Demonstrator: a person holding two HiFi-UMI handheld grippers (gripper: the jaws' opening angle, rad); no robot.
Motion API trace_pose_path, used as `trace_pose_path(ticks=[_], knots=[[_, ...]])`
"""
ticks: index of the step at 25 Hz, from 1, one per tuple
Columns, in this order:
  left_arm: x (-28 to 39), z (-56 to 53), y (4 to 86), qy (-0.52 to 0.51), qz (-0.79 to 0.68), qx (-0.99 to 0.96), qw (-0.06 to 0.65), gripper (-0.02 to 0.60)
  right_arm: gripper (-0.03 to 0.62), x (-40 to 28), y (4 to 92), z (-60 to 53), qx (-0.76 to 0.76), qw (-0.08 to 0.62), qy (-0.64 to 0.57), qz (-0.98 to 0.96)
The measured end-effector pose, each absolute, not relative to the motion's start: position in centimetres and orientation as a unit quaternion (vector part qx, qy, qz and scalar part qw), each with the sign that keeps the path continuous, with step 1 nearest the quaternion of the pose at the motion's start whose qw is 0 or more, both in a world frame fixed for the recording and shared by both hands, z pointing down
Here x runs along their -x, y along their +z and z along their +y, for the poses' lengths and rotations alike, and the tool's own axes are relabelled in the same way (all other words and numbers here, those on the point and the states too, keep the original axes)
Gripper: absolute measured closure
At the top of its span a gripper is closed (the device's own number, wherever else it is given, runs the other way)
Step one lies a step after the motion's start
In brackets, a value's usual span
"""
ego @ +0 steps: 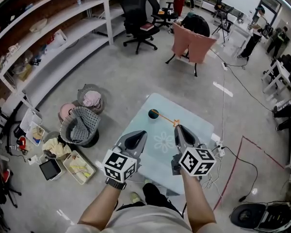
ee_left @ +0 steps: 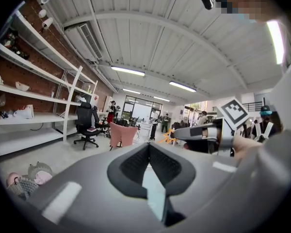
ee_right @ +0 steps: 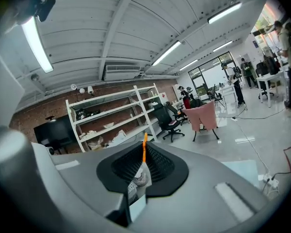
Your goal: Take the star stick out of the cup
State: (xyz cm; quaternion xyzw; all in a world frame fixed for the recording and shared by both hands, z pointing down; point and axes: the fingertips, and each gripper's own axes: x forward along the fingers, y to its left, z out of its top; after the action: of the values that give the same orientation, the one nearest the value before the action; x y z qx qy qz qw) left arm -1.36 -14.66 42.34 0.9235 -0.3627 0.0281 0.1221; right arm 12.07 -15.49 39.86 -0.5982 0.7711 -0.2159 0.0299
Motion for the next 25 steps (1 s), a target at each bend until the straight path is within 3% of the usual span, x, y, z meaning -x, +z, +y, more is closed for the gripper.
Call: trace_pose_path(ticks=[25], knots=[[4.9, -11.2, 32.4, -0.004, -0.385, -0.92, 0.07, 0.575, 0.566, -8.0, 28.6, -9.5, 0.568, 0.065, -0.1, 0.815]])
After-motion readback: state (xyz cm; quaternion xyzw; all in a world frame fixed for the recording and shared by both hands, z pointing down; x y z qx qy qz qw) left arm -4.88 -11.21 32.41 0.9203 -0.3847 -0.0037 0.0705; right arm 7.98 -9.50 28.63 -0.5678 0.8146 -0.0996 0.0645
